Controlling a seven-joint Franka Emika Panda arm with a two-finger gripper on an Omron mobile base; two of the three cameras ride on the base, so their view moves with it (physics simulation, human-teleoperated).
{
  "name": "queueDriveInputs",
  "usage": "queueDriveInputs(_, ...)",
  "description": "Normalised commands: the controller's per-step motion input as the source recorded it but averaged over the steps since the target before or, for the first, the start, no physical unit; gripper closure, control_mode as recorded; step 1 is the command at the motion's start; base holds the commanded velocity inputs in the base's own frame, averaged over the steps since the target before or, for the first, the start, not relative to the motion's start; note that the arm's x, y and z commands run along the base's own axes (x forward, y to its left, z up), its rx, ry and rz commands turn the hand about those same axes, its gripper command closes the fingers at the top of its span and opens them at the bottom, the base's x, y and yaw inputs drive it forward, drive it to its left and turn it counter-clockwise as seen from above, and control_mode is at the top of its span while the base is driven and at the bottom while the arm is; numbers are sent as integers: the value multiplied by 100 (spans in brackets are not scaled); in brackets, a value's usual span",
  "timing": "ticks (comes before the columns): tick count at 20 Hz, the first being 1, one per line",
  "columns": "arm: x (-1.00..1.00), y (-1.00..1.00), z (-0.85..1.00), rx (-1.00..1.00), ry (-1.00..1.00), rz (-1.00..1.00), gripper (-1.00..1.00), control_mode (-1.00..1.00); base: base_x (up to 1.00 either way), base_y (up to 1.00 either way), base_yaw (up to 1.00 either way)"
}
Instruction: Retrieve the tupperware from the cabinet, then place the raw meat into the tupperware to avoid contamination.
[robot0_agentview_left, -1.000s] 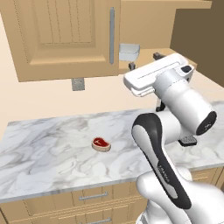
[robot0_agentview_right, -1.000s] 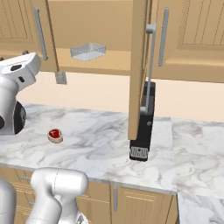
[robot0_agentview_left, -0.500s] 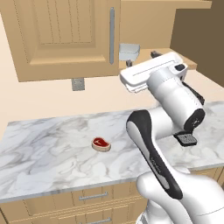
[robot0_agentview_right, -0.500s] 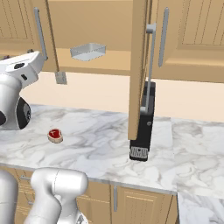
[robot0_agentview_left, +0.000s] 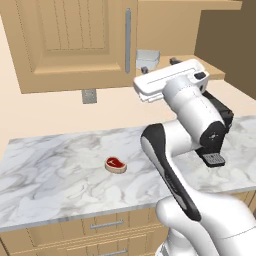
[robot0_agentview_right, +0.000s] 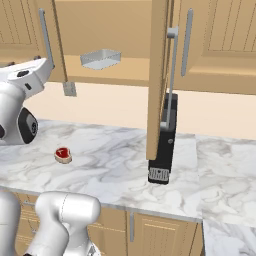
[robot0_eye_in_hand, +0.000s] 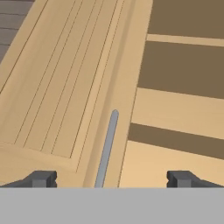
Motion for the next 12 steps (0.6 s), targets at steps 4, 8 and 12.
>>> queueDriveInputs(4, 15, 6, 0, 1, 3, -2, -100, -100, 0, 0, 0)
queueDriveInputs(8, 24, 11, 0, 1, 3, 0, -100, -100, 0, 0, 0)
queueDriveInputs(12, 27, 8, 0, 1, 4, 0, -100, -100, 0, 0, 0)
